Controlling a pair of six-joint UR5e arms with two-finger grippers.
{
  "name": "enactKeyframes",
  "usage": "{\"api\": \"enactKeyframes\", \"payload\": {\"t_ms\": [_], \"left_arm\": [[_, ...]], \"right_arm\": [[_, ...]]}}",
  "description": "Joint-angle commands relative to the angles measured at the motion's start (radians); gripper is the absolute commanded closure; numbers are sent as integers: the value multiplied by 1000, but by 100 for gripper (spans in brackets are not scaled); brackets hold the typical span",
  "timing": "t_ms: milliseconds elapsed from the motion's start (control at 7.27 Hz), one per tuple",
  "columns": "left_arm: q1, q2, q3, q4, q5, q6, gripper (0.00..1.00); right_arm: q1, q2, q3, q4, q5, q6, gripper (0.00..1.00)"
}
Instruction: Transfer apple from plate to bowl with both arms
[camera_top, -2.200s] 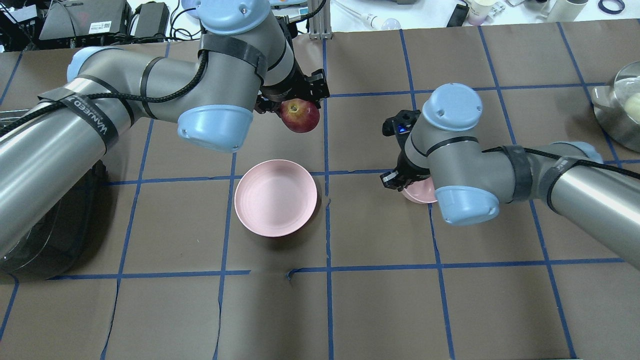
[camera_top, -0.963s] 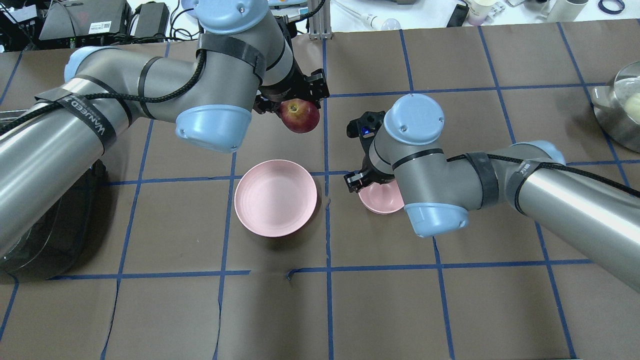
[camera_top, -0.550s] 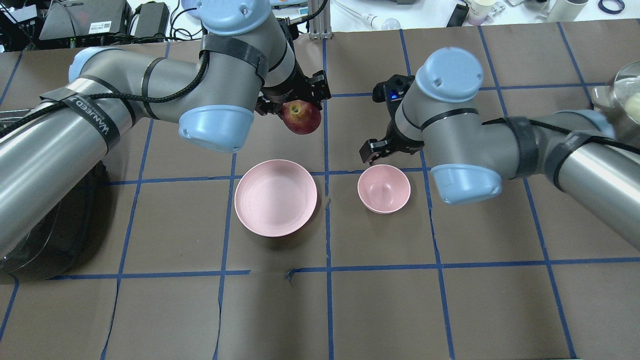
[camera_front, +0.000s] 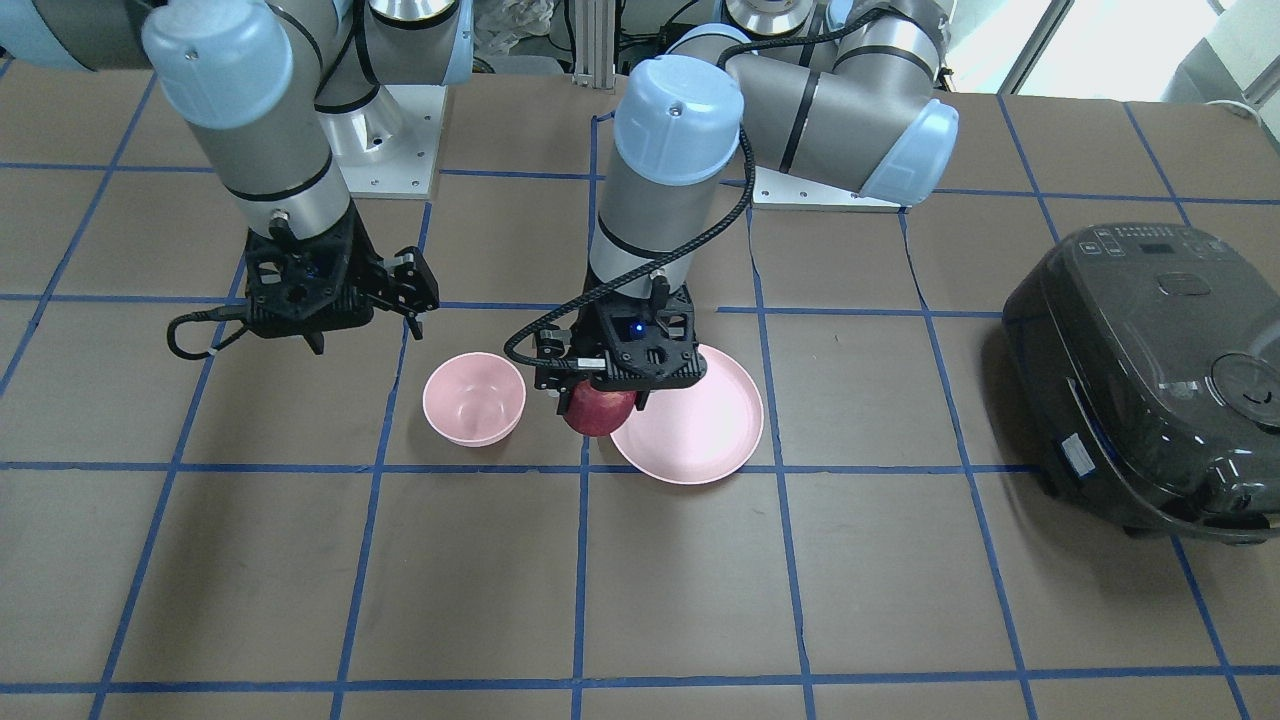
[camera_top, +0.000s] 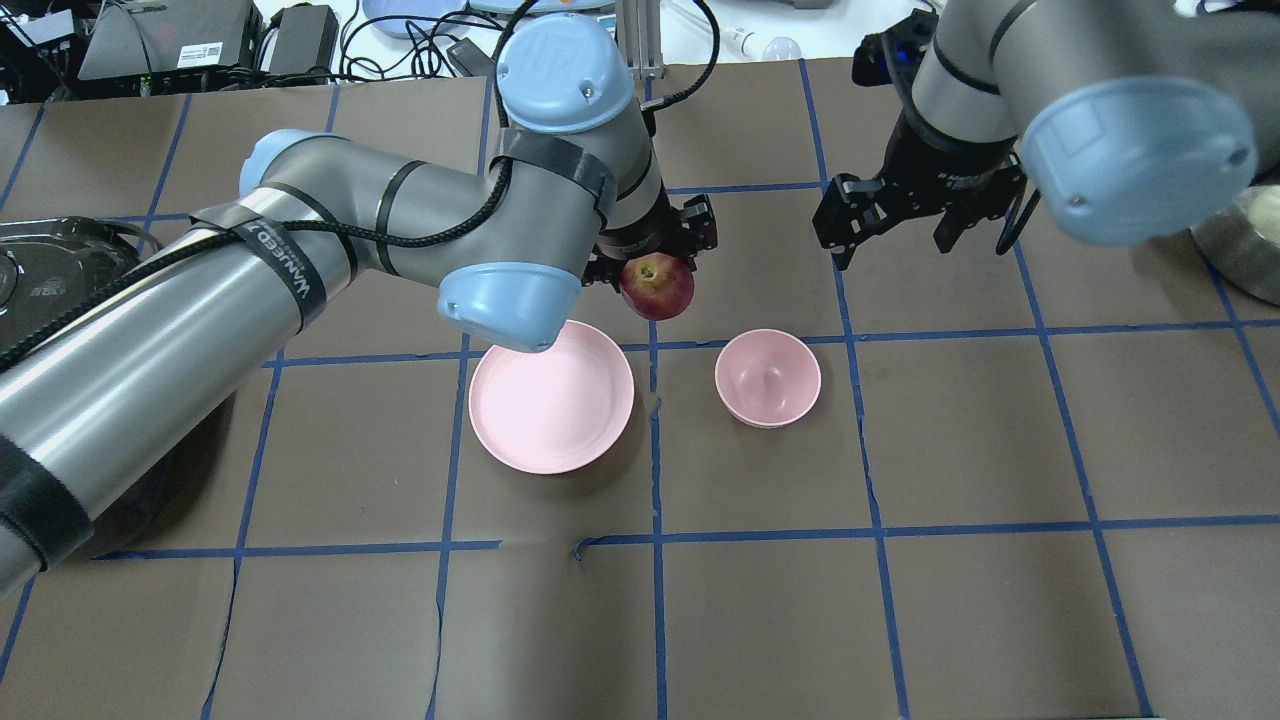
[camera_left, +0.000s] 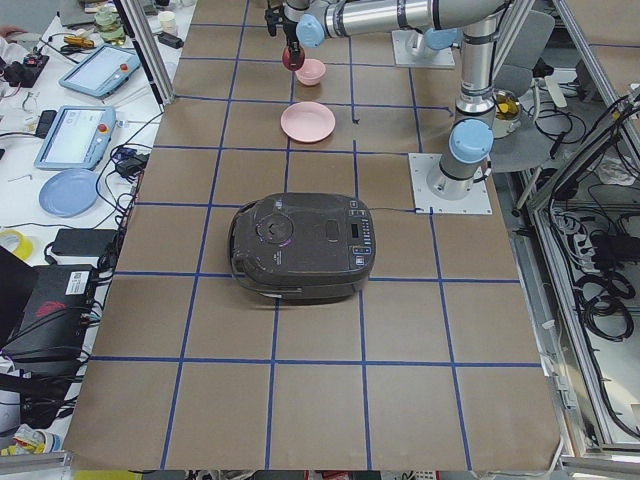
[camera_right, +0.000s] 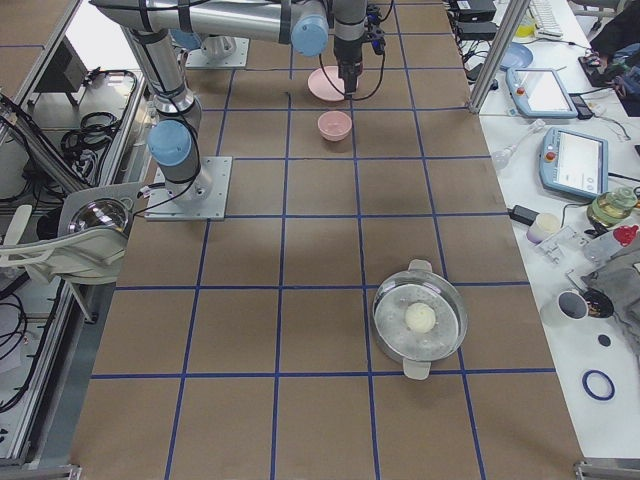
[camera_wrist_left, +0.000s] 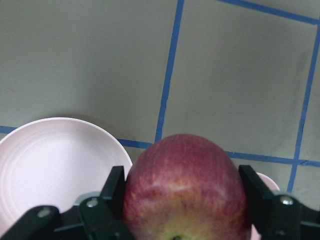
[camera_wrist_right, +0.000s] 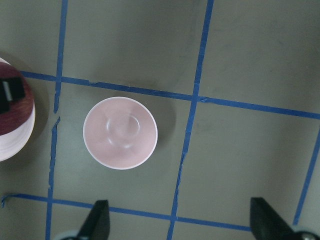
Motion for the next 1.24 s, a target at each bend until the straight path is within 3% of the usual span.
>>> {"api": "enactKeyframes", "payload": {"t_ms": [0, 412, 1100], "left_arm": [[-69, -49, -3, 52, -1, -67, 100], [-126, -130, -1, 114, 7, -115, 100], [-155, -189, 3, 138, 7, -133, 100]], "right_arm": [[-2, -3, -105, 116, -3, 16, 0], [4, -1, -98, 23, -3, 28, 0], [4, 0, -98, 28, -3, 29, 0]]}}
